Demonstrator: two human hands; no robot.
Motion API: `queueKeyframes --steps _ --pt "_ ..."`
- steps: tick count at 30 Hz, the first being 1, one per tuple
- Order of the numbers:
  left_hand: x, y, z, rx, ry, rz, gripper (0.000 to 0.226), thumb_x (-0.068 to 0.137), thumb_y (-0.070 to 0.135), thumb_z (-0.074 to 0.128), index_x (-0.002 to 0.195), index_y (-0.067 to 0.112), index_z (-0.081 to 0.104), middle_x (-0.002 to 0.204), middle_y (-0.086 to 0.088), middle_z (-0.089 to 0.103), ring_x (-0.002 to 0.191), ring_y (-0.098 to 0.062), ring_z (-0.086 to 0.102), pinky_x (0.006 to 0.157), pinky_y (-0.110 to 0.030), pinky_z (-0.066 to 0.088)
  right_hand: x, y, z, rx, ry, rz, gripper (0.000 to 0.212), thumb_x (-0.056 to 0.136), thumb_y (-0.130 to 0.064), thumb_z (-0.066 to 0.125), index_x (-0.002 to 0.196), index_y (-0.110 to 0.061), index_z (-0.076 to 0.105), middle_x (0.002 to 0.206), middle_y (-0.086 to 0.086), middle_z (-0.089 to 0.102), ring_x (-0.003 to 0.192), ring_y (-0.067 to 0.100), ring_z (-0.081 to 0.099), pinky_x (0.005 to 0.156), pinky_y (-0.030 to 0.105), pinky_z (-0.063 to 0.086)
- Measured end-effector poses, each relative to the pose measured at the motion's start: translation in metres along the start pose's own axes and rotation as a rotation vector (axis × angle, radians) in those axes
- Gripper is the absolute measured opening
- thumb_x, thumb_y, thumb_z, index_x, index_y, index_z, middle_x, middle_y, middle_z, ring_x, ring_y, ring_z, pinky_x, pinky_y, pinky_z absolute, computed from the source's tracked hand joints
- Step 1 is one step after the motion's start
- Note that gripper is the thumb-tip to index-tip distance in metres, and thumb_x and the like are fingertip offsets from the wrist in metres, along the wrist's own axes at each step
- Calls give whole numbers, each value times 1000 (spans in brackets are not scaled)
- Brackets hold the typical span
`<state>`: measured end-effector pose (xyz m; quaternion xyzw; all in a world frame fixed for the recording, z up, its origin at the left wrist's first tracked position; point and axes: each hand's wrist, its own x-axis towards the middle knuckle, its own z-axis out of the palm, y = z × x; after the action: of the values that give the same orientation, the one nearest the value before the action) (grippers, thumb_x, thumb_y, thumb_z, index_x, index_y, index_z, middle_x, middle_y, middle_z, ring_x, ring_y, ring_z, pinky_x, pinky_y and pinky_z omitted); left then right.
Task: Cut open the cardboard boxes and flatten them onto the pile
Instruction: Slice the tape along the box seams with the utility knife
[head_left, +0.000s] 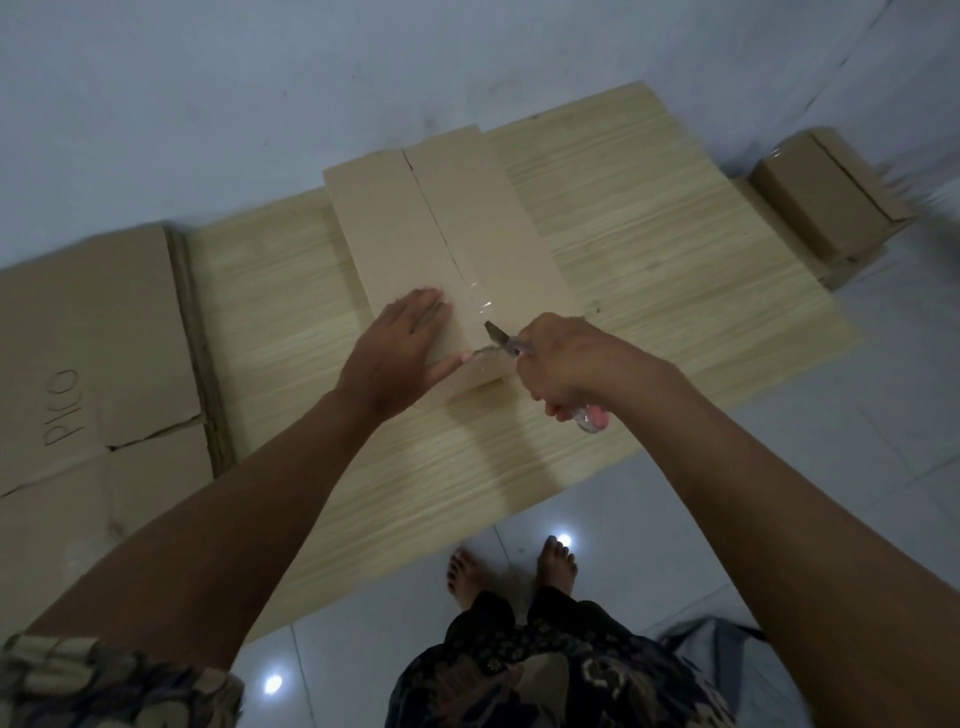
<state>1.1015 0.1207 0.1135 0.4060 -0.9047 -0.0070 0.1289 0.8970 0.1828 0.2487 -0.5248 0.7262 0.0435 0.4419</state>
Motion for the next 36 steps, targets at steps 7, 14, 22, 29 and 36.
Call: queueKeyframes --steps 7,14,22,29,36 --pt "-5 12 5 196 -47 12 66 111 43 18 137 -9 51 141 -30 52 128 -46 54 101 -59 49 6 1 16 -2 75 -32 24 94 3 50 112 -5 62 91 20 67 70 34 73 66 54 62" --pt "-5 13 11 250 -74 -17 61 112 38 22 138 -9 51 141 -30 52 128 -46 53 101 -60 49 0 5 13 14 54 -5 29 94 1 46 116 -3 64 78 19 71 69 34 75 64 54 62" --pt "3 15 7 257 -92 -54 56 110 34 28 135 -9 53 137 -31 55 123 -49 57 97 -61 51 7 14 35 71 163 -67 30 98 -16 39 121 -17 59 106 14 62 78 28 69 54 34 60" --pt "5 14 4 232 -85 -77 55 108 33 28 136 -8 53 136 -30 55 122 -49 57 96 -61 52 12 15 38 113 194 -110 36 100 -19 38 130 -17 59 106 16 63 68 27 70 62 42 63" --pt "1 16 8 218 -44 -94 61 112 35 16 137 -6 54 136 -27 57 122 -47 57 98 -60 50 10 22 38 244 155 -138 30 103 -21 39 122 -18 62 77 10 68 58 23 71 56 38 62"
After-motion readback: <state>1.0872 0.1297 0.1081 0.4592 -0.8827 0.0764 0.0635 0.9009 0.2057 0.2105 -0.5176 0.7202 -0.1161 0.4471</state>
